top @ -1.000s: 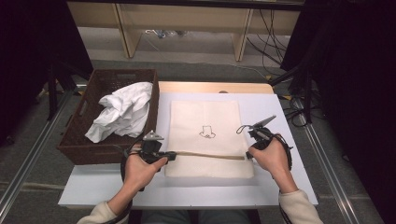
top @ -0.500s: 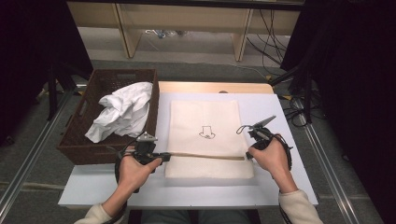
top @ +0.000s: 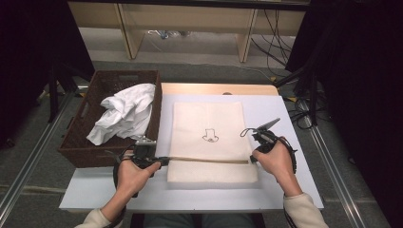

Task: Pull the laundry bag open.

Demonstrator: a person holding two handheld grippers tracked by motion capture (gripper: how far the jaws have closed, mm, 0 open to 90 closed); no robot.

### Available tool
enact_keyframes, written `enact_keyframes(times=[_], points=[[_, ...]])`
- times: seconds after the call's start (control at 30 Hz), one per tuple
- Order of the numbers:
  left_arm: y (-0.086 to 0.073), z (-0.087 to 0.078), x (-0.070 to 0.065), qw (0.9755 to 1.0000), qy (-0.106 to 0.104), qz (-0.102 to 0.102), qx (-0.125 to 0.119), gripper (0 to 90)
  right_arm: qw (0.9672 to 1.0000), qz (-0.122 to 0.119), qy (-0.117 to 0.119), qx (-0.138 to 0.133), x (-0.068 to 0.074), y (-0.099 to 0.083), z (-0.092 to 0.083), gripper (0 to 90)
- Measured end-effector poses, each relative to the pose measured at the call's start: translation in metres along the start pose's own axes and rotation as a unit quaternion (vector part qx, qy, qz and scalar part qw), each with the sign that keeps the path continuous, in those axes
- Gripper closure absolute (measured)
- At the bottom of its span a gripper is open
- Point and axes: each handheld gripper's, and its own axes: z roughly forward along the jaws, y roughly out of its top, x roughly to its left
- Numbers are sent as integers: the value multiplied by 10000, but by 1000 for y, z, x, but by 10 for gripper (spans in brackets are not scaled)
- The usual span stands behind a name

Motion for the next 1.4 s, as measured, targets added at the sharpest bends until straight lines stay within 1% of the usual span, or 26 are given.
enact_keyframes(times=[0.03, 0.1, 0.13, 0.23, 0.27, 0.33, 0.4, 0.47, 0.53, 0.57, 0.63, 0.7, 0.73, 0.77, 0.8, 0.83, 0.9, 0.93, 0.97, 1.03, 1.13, 1.17, 1.2, 1.27, 1.3, 1.4], points=[[0, 0, 0, 10000, 59, -11, -11, 869, 9998, 160, 38, 93, 1, 0, 0, 854], [-1, 0, 2, 10000, -2, 12, 45, 869, 9997, 232, 16, 104, 3, 0, 1, 854], [-2, 0, 2, 10000, 18, 23, 34, 869, 10000, 22, 0, 50, 0, 0, 2, 854], [-2, 0, 3, 10000, 55, 16, 29, 869, 10000, 39, 10, 61, 0, 0, 2, 854], [-3, 1, 3, 10000, 73, 20, 29, 869, 9998, 168, 15, 115, 1, 0, 3, 854], [-3, 1, 2, 10000, 70, 13, 39, 869, 10000, -22, 21, 64, -1, 0, 4, 854], [-3, 2, 1, 9999, 140, 71, 67, 869, 10000, -13, 17, 94, 0, -1, 5, 854], [-2, 3, -1, 9995, 221, 206, 133, 869, 9998, 106, 38, 171, 2, -1, 5, 854], [-1, 3, -3, 9983, 365, 386, 245, 868, 9999, 29, 32, 111, 2, -1, 7, 852], [-1, 4, -5, 9978, 427, 444, 264, 868, 9990, 321, 66, 311, 7, -1, 5, 851], [-1, 7, -7, 9967, 498, 555, 324, 867, 9998, 69, 27, 191, 3, -1, 8, 847], [0, 8, -8, 9954, 526, 672, 427, 866, 9996, 164, 54, 225, 4, -2, 9, 840], [0, 9, -9, 9949, 554, 720, 438, 866, 9996, 91, 75, 260, 3, -1, 8, 838], [-1, 11, -9, 9950, 595, 722, 351, 865, 9999, -54, 33, 135, 1, -1, 10, 834], [-1, 13, -11, 9955, 606, 669, 283, 863, 9996, 159, 35, 220, 4, -2, 9, 825], [0, 12, -10, 9941, 614, 759, 466, 860, 9997, 158, 17, 209, 4, -2, 8, 810], [-1, 15, -11, 9940, 639, 791, 393, 851, 10000, 22, 57, -8, 2, -2, 10, 771], [-1, 16, -12, 9936, 662, 817, 402, 844, 9999, 99, 84, -11, 2, -2, 7, 749], [0, 16, -14, 9930, 652, 852, 487, 833, 9999, 43, 108, 32, 1, -2, 4, 717], [0, 18, -15, 9919, 613, 1035, 405, 798, 9996, 198, 178, -94, 3, -2, -2, 671], [1, 20, -20, 9924, 557, 1050, 314, 781, 9989, 152, 257, -362, 5, -2, -12, 645], [2, 20, -20, 9916, 553, 1123, 331, 772, 9983, 408, 303, -298, 9, -3, -16, 642], [2, 20, -21, 9907, 560, 1195, 336, 760, 9982, 148, 315, -486, 7, -2, -17, 641], [1, 22, -25, 9901, 626, 1240, 205, 731, 9979, 426, 309, -377, 12, -3, -22, 640], [1, 22, -27, 9879, 690, 1371, 199, 719, 9978, 412, 335, -400, 11, -3, -22, 639], [1, 24, -31, 9895, 407, 1384, 118, 714, 9978, 379, 337, -420, 12, -3, -21, 637]])
